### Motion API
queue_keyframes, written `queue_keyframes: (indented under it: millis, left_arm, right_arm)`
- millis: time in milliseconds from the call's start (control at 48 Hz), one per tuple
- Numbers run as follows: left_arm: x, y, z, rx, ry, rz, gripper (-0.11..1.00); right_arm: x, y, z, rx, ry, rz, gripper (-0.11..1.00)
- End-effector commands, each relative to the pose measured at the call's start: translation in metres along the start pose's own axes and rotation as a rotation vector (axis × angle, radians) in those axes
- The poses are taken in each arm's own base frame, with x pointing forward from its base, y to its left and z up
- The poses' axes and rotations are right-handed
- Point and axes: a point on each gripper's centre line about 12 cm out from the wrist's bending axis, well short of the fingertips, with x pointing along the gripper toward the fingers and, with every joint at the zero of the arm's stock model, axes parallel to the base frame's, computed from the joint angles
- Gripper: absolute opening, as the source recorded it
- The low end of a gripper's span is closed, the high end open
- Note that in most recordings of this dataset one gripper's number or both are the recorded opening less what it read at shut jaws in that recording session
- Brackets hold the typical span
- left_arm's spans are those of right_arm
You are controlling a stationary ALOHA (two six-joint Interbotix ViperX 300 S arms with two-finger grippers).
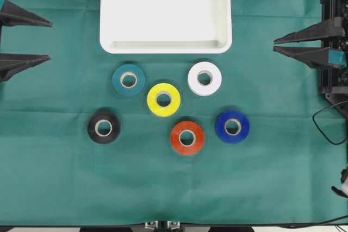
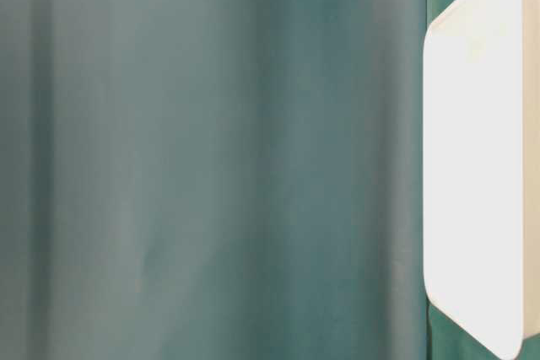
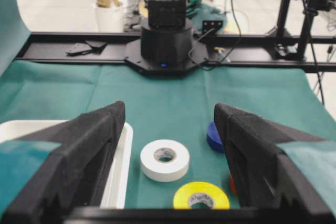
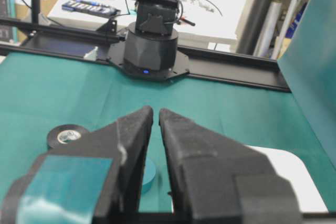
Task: Put the tape alternately from left to right into the white case.
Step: 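Move both grippers inward from the sides toward the tape rolls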
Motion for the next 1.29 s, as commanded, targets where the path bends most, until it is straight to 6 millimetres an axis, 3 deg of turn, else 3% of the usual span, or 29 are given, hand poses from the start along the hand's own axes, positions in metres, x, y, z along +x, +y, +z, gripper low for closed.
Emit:
queue_keyframes:
  millis: [0, 42, 146, 250, 583, 687, 791, 937, 979, 1062, 1270]
  left_arm:
    - [0.003, -0.004, 0.009, -0.040, -0.023, -0.019, 0.24]
    - [0.003, -0.006, 0.010, -0.042, -0.024, -0.028, 0.22]
    - [0.002, -0.011, 0.008, -0.042, -0.019, -0.051, 0.02]
    - [0.002, -0.013, 0.006, -0.043, -0.014, -0.063, -0.08]
    - [0.002, -0.014, -0.002, -0.072, 0.016, -0.068, -0.10]
    - [0.003, -0.015, -0.007, -0.081, 0.043, -0.068, -0.04]
    - [0.004, -0.015, -0.011, -0.082, 0.075, -0.067, 0.10]
    - [0.008, -0.015, -0.017, -0.079, 0.107, -0.066, 0.49]
    - [0.009, -0.015, -0.017, -0.079, 0.112, -0.066, 0.59]
    - [0.011, -0.015, -0.020, -0.081, 0.126, -0.066, 0.57]
    - [0.016, -0.016, -0.027, -0.118, 0.162, -0.061, 0.57]
  right_arm:
    - [0.002, -0.001, 0.004, -0.005, -0.014, -0.007, 0.24]
    - [0.001, -0.001, 0.002, -0.005, -0.011, -0.007, 0.22]
    - [0.000, -0.001, -0.001, -0.002, -0.006, -0.007, 0.03]
    - [-0.001, -0.001, -0.001, 0.000, -0.006, -0.007, 0.00]
    - [0.003, -0.001, -0.005, 0.027, 0.031, -0.007, 0.00]
    - [0.007, -0.001, -0.010, 0.061, 0.061, -0.009, 0.00]
    - [0.009, -0.001, -0.013, 0.087, 0.079, -0.010, 0.00]
    - [0.012, -0.002, -0.017, 0.092, 0.095, -0.011, 0.00]
    - [0.013, -0.002, -0.018, 0.090, 0.099, -0.011, 0.04]
    - [0.014, -0.002, -0.019, 0.090, 0.107, -0.012, 0.20]
    - [0.020, -0.002, -0.022, 0.091, 0.132, -0.013, 0.80]
